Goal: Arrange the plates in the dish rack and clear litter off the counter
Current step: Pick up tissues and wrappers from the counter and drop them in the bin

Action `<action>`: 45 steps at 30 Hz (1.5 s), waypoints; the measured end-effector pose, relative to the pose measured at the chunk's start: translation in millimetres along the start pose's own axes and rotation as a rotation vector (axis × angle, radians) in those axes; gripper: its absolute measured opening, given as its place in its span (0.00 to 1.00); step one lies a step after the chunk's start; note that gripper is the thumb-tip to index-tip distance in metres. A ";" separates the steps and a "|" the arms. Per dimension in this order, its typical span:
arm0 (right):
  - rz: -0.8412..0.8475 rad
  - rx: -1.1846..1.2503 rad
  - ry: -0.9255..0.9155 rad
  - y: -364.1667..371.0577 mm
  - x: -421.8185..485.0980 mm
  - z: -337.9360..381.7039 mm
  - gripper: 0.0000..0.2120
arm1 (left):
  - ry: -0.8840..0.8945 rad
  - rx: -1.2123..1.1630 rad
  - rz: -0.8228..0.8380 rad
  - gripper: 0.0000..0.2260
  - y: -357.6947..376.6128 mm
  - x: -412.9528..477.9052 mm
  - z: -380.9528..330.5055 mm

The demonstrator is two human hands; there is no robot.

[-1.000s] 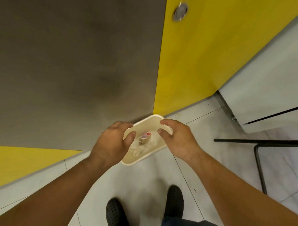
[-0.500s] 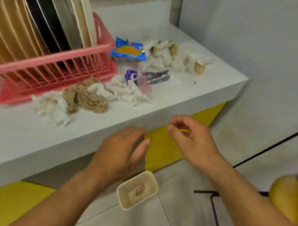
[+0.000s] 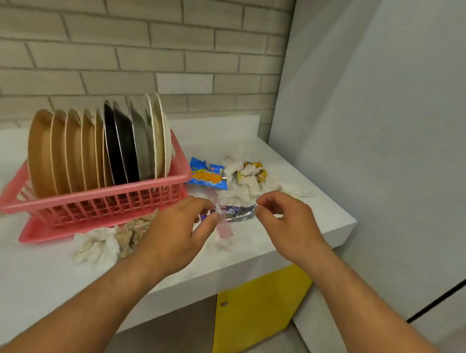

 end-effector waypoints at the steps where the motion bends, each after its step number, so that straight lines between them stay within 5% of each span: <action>1: 0.004 -0.012 0.009 2.0 5.4 -1.4 0.05 | 0.000 0.005 0.007 0.12 1.4 6.4 3.7; 12: 0.042 -0.194 0.007 -13.3 136.9 -31.6 0.03 | -0.032 0.051 0.031 0.14 37.7 131.1 37.0; 30: 0.408 -0.481 -0.069 90.5 433.9 -158.2 0.14 | -0.396 0.240 -0.015 0.14 133.9 279.2 128.2; 36: 0.697 -0.592 -0.103 137.2 457.4 -178.8 0.22 | -0.458 0.299 0.014 0.14 140.6 284.8 152.0; 40: 0.699 -0.666 -0.141 134.9 458.2 -179.2 0.19 | -0.477 0.306 0.037 0.13 145.7 293.5 156.3; 45: 0.389 -0.424 -0.044 87.5 463.3 -177.8 0.15 | -0.499 0.272 0.063 0.12 153.6 313.4 159.3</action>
Point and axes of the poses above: each hand's wrist, its own x-axis towards the middle knuckle, its own y-axis out of the palm, z = x × y, the point moved 5 cm from there along x, towards the middle knuckle, and after that the axes turned 3 degrees about y, right-handed, at the moved point
